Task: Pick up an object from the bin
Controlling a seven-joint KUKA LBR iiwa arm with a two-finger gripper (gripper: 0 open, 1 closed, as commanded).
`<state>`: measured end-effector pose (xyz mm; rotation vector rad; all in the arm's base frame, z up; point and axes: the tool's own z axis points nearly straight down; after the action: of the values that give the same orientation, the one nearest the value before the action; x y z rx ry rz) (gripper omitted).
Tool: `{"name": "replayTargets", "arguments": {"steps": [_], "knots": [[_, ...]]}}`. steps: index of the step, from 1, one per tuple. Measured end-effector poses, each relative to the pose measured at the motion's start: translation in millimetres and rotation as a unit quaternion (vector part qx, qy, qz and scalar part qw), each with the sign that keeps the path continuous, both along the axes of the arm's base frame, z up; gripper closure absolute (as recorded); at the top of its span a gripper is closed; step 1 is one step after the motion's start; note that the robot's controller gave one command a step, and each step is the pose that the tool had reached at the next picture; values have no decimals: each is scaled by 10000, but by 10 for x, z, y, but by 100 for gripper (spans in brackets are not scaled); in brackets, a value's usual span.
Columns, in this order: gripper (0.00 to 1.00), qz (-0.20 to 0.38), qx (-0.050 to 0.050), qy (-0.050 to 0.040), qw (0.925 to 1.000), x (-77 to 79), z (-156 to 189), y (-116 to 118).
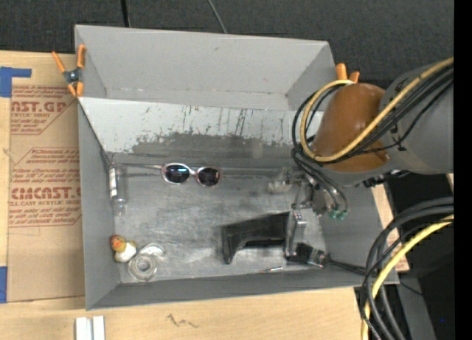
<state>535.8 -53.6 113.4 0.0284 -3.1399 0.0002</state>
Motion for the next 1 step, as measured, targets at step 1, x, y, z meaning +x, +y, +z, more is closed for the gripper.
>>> {"name": "replayTargets", "arguments": {"steps": [1], "knots": [[0, -836, 4, -17, 9965, -194, -51, 39]]}}
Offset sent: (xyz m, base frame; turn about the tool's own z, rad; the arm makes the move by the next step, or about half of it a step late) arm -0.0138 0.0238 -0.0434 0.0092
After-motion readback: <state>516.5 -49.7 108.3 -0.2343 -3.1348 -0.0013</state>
